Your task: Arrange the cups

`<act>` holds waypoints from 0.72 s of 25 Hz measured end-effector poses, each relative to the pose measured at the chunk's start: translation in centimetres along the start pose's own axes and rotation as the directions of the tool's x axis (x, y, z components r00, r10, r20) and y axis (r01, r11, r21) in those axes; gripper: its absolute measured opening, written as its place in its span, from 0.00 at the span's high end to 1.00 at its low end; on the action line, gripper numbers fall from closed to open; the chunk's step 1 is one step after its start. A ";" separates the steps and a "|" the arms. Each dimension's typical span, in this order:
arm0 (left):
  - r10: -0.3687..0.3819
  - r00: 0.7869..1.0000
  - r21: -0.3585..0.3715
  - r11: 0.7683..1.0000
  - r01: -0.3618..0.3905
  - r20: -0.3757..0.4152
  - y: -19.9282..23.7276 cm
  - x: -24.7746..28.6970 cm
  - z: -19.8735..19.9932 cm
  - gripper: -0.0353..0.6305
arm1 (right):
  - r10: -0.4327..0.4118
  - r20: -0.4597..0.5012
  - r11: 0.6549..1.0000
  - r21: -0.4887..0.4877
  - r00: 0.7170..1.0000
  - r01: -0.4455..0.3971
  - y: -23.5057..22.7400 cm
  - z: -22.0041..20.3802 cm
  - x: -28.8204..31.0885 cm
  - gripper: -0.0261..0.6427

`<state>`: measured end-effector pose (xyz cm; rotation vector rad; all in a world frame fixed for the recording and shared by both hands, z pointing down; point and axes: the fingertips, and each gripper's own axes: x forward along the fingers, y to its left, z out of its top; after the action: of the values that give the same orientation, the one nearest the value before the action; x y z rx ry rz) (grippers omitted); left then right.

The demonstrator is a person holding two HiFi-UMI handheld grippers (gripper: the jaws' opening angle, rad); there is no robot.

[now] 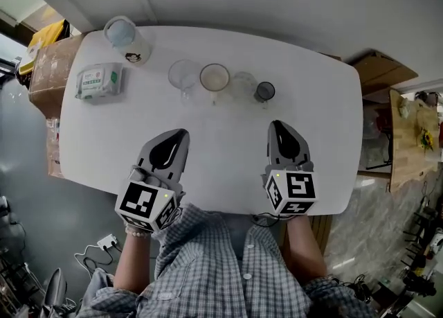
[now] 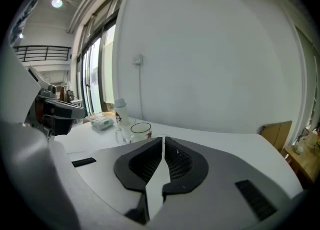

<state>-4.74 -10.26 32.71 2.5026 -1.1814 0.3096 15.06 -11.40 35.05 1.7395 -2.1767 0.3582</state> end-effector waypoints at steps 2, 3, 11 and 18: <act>0.002 1.000 0.008 1.000 -0.002 0.015 -0.8 -0.5 0.8 0.92 | 0.019 0.020 1.000 -0.012 1.000 -0.019 0.3 1.0 -0.9 0.91; 0.000 1.000 0.007 1.000 -0.001 0.024 -1.2 -0.6 1.1 0.92 | 0.032 0.029 0.999 -0.015 0.999 -0.031 0.5 1.6 -1.3 0.91; 0.033 0.993 -0.030 0.999 -0.030 0.110 -3.0 -2.0 2.9 0.93 | 0.089 0.115 0.995 -0.053 0.989 -0.083 0.6 5.1 -5.2 0.92; 0.065 0.983 -0.036 0.998 -0.060 0.172 -4.2 -2.9 4.6 0.93 | 0.062 0.186 0.998 -0.008 0.981 -0.062 -0.2 6.6 -7.2 0.92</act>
<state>-3.07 -7.62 26.53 2.5108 -1.3230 0.0907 16.04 -7.65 26.10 1.7709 -2.3639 0.2148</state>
